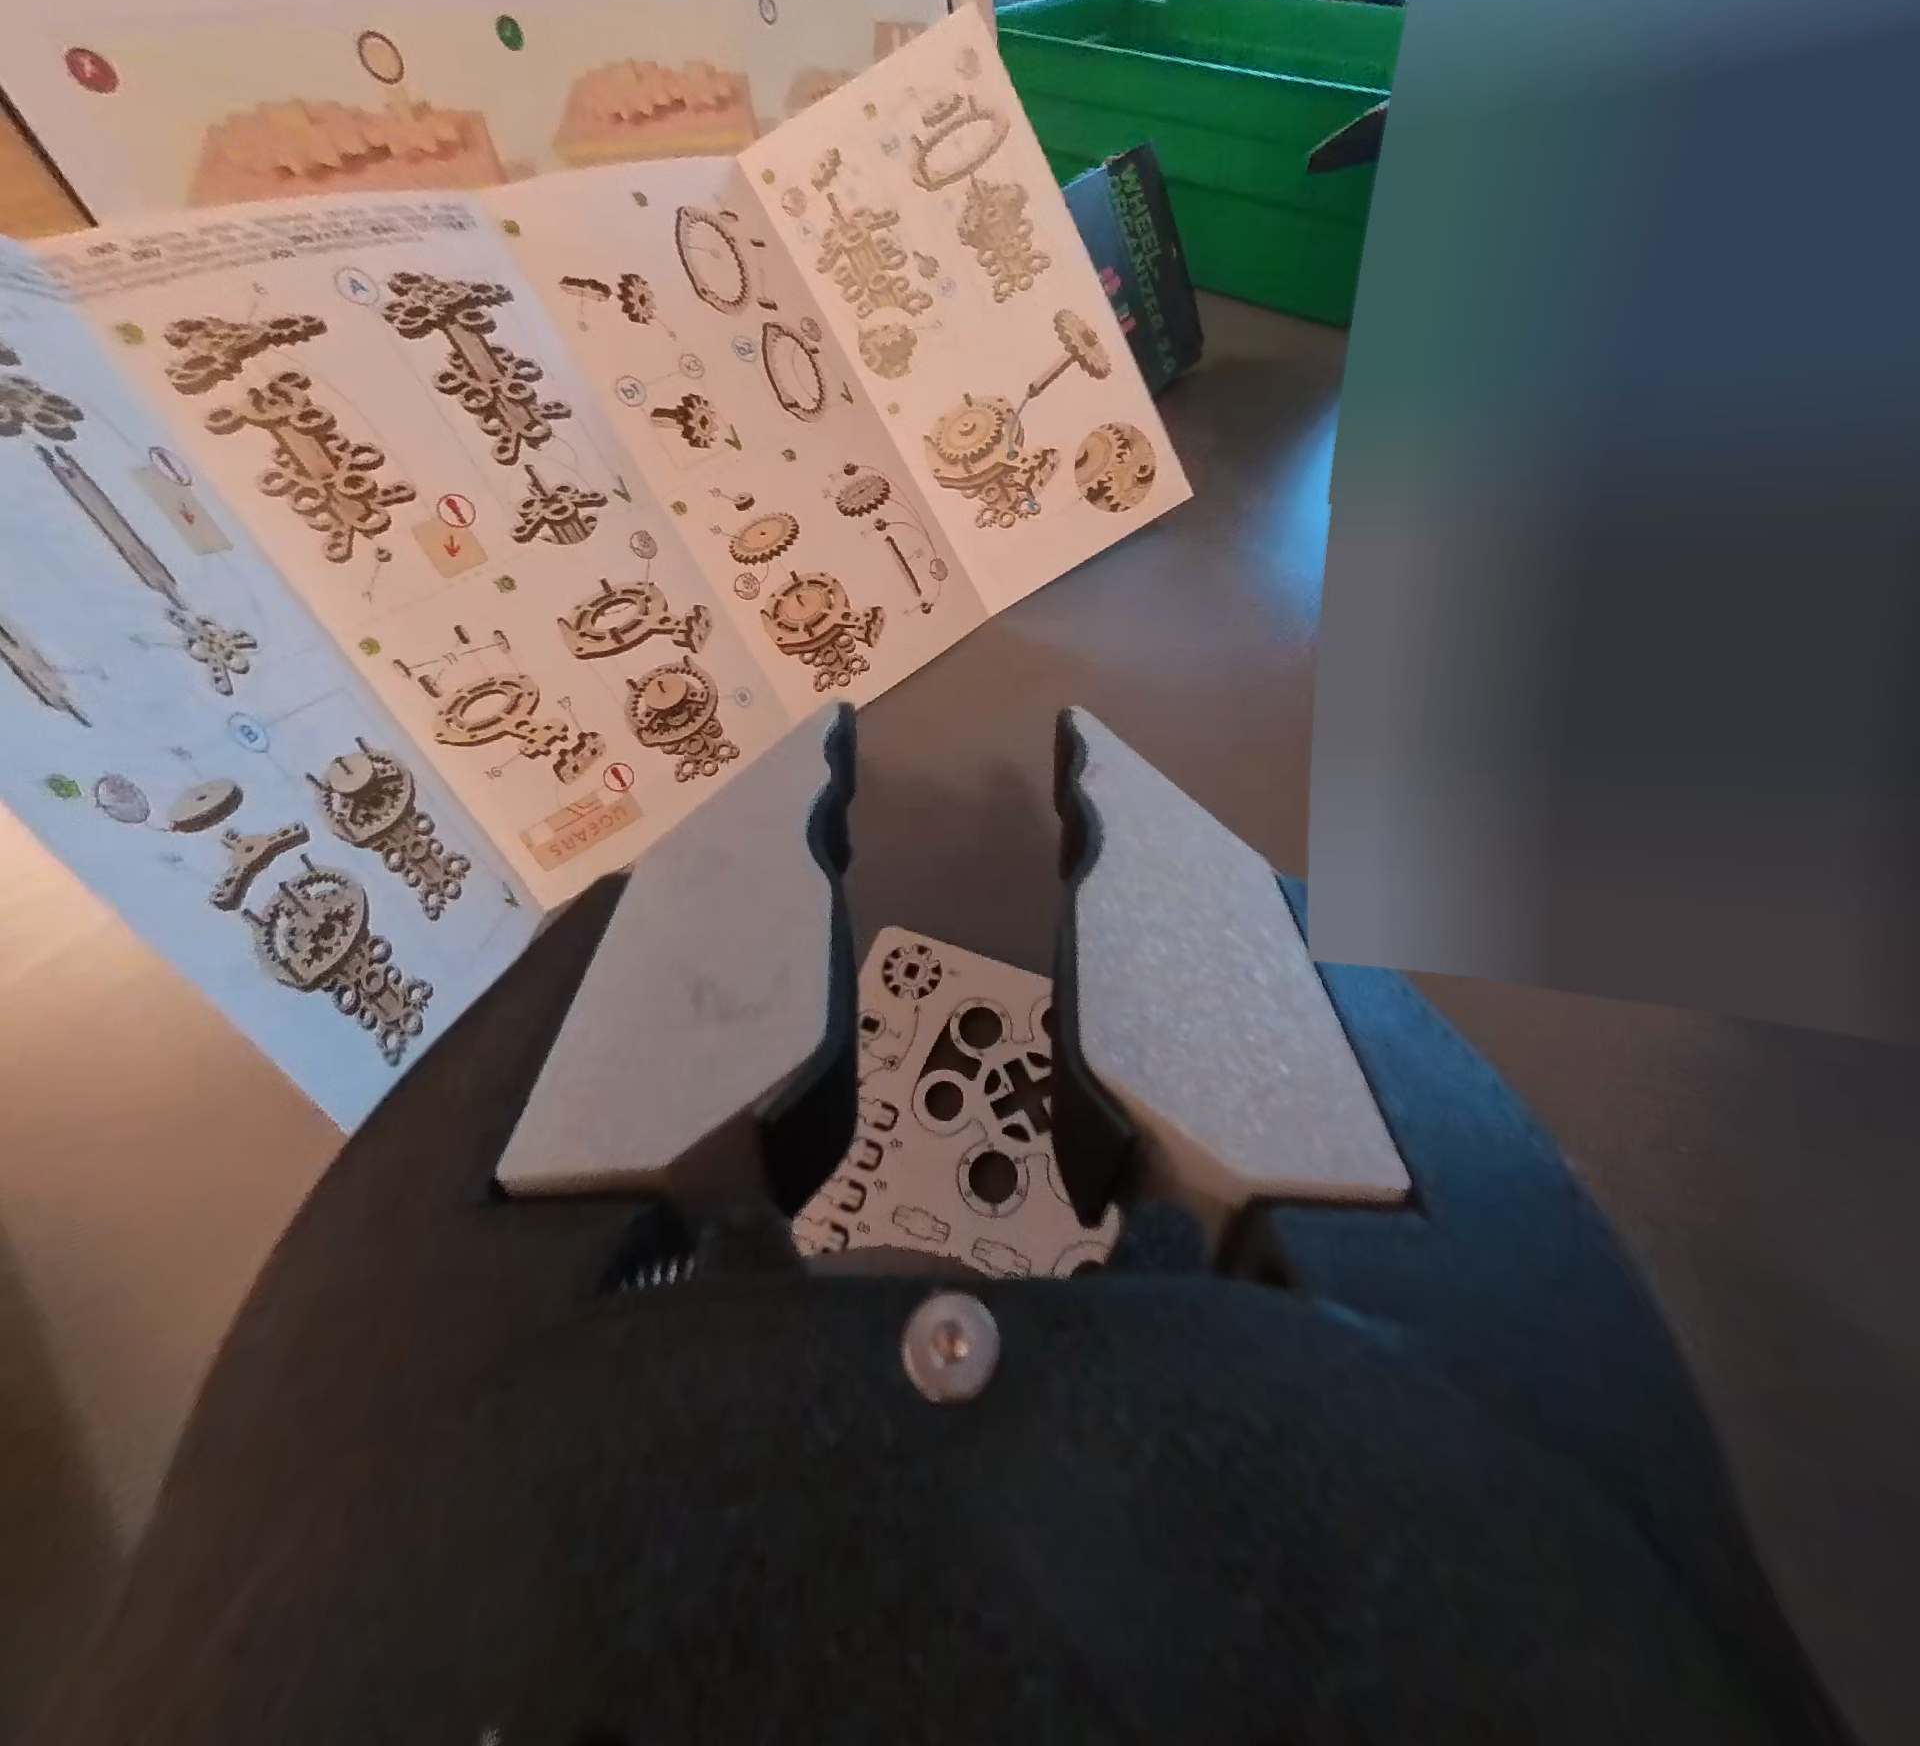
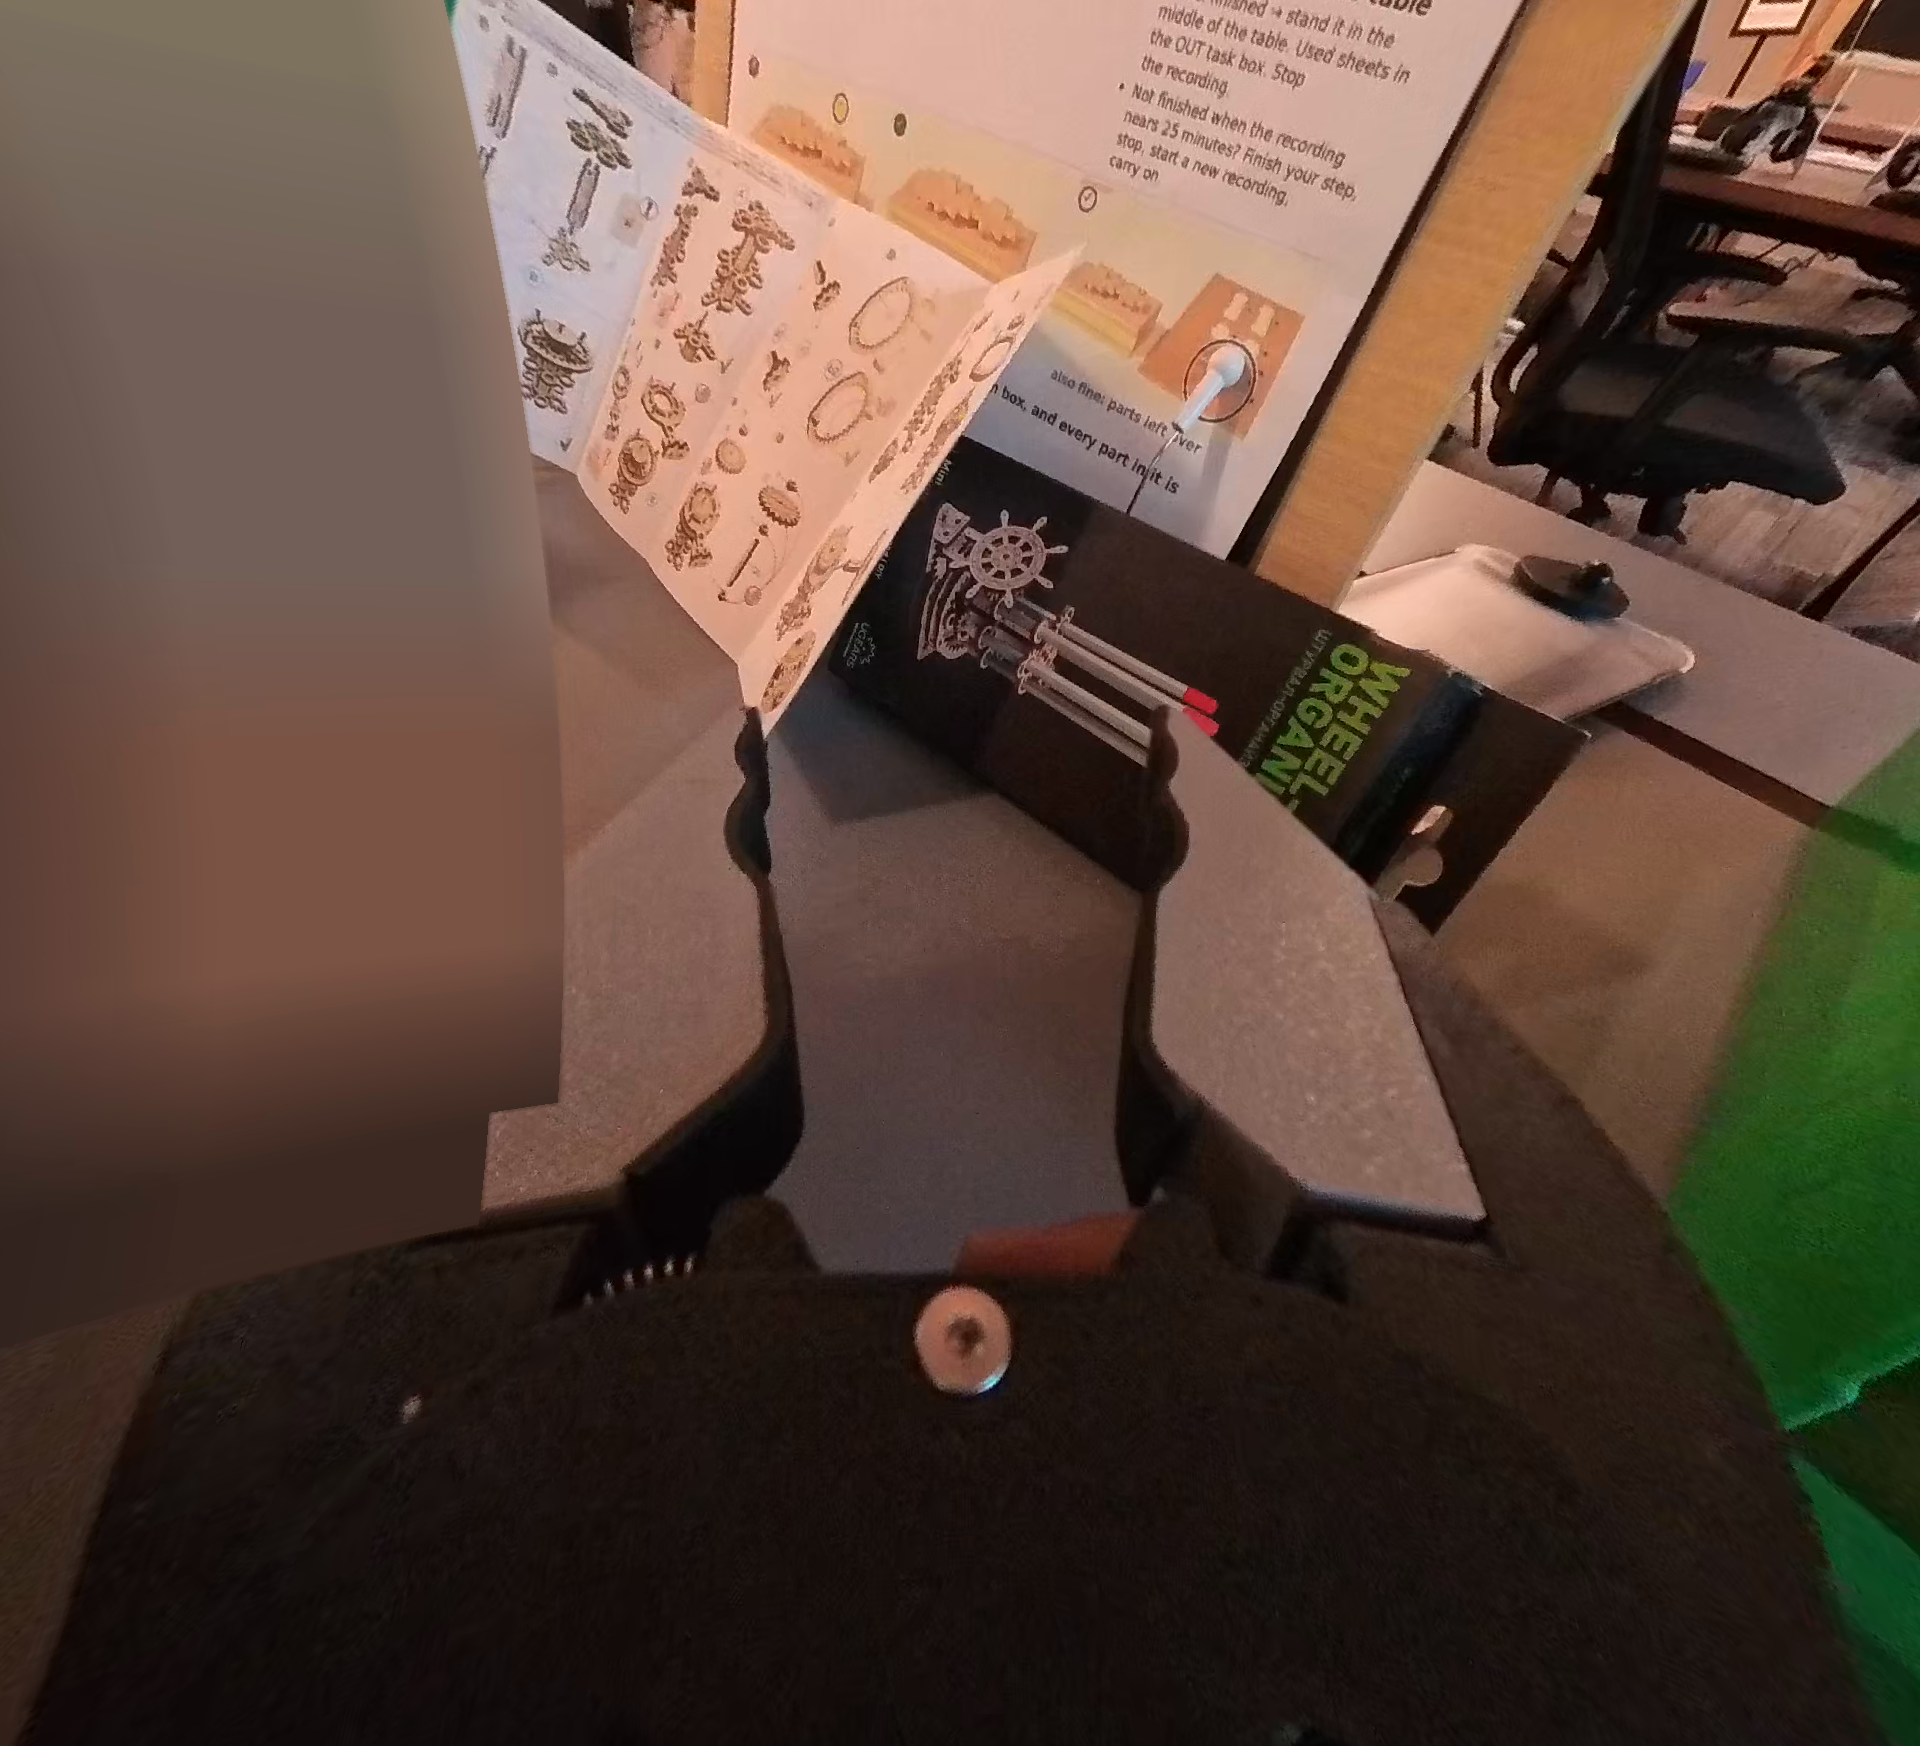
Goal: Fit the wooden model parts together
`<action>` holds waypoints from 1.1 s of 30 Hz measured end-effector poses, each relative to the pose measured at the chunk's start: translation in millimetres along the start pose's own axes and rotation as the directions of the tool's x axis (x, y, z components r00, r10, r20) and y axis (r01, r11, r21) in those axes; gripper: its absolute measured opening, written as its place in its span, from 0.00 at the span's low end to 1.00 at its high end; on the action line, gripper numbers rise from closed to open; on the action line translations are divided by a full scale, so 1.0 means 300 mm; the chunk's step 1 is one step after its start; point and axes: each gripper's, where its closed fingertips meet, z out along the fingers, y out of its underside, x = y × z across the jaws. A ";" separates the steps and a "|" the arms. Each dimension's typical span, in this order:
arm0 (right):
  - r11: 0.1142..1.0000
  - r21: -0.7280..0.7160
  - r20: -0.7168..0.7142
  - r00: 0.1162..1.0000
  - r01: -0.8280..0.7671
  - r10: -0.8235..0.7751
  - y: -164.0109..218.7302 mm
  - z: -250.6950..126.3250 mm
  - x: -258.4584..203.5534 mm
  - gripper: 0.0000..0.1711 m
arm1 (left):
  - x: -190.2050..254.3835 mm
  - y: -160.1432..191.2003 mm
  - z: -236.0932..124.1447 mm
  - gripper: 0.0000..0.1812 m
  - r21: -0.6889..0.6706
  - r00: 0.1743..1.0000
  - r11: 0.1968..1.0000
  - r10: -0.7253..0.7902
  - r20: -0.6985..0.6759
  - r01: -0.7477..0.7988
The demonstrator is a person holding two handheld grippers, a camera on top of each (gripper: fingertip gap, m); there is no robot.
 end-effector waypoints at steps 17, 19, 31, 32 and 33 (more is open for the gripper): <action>0.999 0.025 -0.269 0.962 -0.035 0.041 0.034 -0.049 0.165 0.51 | 0.004 -0.037 -0.013 0.16 0.111 0.984 0.981 0.152 0.094 -0.162; 1.000 -0.004 -0.296 0.955 -0.030 0.027 0.057 -0.051 0.184 0.51 | -0.006 -0.031 -0.015 0.15 0.112 0.982 0.979 0.156 0.108 -0.168; 0.998 0.052 -0.320 0.946 -0.030 0.045 0.014 -0.101 0.216 0.51 | -0.045 -0.052 -0.069 0.16 0.130 0.996 0.990 0.050 0.068 -0.059; 0.998 0.052 -0.322 0.946 -0.020 0.036 0.009 -0.105 0.214 0.52 | -0.039 -0.047 -0.070 0.17 0.115 0.998 0.992 0.049 0.050 -0.054; 0.998 0.056 -0.325 0.945 -0.005 0.023 -0.001 -0.112 0.210 0.52 | -0.036 -0.038 -0.071 0.17 0.097 0.998 0.994 0.049 0.039 -0.052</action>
